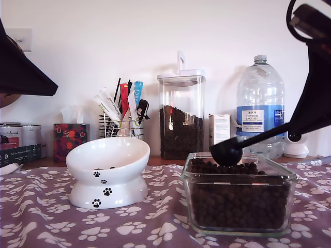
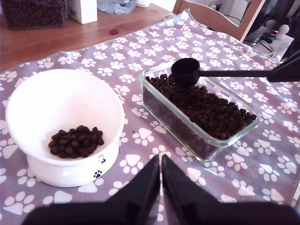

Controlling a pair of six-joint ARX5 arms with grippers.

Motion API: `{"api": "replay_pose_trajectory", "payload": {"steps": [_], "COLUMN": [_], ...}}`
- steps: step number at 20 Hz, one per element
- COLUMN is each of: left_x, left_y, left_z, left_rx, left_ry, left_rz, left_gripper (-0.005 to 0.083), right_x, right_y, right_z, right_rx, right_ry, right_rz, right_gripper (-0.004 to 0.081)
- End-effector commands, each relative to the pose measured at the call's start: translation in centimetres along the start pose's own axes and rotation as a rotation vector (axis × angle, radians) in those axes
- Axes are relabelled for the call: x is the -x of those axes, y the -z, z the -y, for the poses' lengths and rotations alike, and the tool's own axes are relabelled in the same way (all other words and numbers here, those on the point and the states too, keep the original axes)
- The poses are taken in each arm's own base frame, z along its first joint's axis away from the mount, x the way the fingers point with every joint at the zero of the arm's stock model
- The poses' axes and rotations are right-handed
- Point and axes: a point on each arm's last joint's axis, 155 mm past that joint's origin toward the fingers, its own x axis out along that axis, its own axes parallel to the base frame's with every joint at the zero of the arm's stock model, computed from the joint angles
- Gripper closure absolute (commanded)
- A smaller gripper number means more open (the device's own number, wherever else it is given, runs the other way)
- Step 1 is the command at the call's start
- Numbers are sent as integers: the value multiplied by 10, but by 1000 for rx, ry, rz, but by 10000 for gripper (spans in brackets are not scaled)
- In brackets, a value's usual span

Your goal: Measure one spoon of cat food and pour it into the food bowl

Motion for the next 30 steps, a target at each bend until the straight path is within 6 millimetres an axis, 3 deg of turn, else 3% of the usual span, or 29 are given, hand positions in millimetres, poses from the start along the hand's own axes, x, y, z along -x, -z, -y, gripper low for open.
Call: {"api": "replay_pose_trajectory", "payload": {"steps": [1, 4, 8, 9, 10, 12, 16, 20, 24, 27, 30], "left_x": [-1, -1, -1, -1, -1, -1, 0, 0, 14, 28, 42], "left_y": [1, 0, -1, -2, -4, -8, -32, -46, -60, -62, -69], "left_z": [-1, -1, 0, 0, 0, 1, -2, -33, -76, -101, -104], "left_rx": [-4, -4, -5, -7, -9, -13, -45, -69, -40, -18, -21], "left_ry": [-1, -1, -1, 0, 1, 3, -13, -144, -293, -366, -388], "left_rz": [-1, 0, 4, 9, 18, 32, 129, 179, 237, 251, 288], "left_gripper": [793, 793, 793, 793, 793, 793, 793, 793, 793, 793, 793], "right_x": [-6, -10, -8, -7, -4, 4, 24, 52, 72, 79, 80], "right_y": [7, 12, 9, 2, -9, -37, -94, -144, -154, -149, -135], "right_z": [3, 1, -9, -11, -13, -6, 19, 56, 100, 111, 112], "right_rx": [-19, -19, -19, -9, 15, 102, 221, 210, 169, 155, 161], "right_ry": [9, -2, -50, -57, -61, -11, 145, 231, 269, 252, 264], "right_rz": [-26, -56, -57, -30, 16, 142, 376, 568, 615, 623, 614], "right_gripper": [704, 529, 453, 468, 545, 792, 783, 783, 783, 783, 783]}}
